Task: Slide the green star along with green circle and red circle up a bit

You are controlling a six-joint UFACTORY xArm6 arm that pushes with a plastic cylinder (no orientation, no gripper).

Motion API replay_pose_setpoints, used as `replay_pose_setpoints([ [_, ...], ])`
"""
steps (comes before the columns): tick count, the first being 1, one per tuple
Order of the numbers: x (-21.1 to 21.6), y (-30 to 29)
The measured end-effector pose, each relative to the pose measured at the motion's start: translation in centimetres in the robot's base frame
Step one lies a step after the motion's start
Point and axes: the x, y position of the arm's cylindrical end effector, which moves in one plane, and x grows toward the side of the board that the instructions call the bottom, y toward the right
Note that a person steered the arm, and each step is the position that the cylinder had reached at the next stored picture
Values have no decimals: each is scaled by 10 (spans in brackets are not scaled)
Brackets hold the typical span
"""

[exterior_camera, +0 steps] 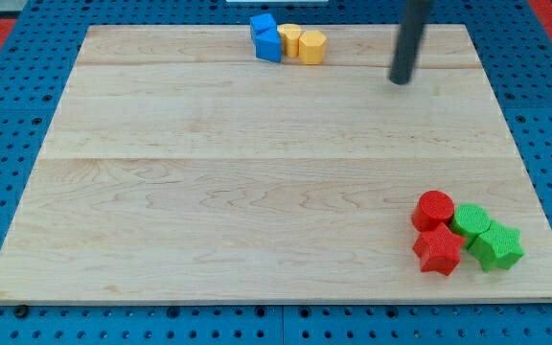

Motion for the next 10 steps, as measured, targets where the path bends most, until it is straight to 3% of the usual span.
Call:
replay_pose_setpoints([
  [2,160,112],
  [3,238,125],
  [4,279,94],
  [6,267,41],
  [8,251,32],
  [10,249,59],
])
